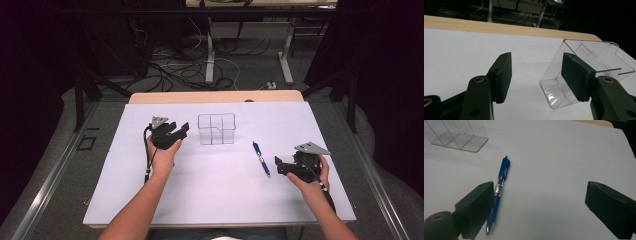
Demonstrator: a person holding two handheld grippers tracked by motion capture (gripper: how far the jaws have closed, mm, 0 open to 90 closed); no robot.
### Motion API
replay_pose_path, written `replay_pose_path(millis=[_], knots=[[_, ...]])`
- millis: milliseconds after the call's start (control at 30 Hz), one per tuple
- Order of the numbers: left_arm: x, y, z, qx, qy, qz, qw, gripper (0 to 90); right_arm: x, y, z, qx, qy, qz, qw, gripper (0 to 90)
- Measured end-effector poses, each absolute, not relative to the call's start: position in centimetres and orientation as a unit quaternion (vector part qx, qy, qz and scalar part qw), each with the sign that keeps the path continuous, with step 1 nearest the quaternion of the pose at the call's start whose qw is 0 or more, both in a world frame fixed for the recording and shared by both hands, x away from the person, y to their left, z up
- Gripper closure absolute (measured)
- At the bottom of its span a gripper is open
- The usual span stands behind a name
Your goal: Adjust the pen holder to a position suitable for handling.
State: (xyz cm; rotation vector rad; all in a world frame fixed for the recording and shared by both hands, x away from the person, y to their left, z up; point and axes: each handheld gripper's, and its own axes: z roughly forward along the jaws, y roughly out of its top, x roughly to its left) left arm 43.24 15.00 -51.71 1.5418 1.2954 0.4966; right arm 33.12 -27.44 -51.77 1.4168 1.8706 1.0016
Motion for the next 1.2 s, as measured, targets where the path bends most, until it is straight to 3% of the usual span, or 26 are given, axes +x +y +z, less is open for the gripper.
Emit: replay_pose_path(millis=[367,800,1200], knots=[[40.9,16.0,-50.5,0.646,0.518,0.21,0.52,34.6,33.3,-26.4,-51.7,0.535,0.709,0.369,0.272,0.0],[37.3,15.9,-49.8,0.691,0.477,0.211,0.501,32.0,33.2,-25.6,-50.5,0.536,0.709,0.373,0.264,0.0],[35.1,17.0,-49.8,0.68,0.48,0.217,0.51,9.1,33.8,-24.4,-49.9,0.521,0.732,0.36,0.252,0.0]])
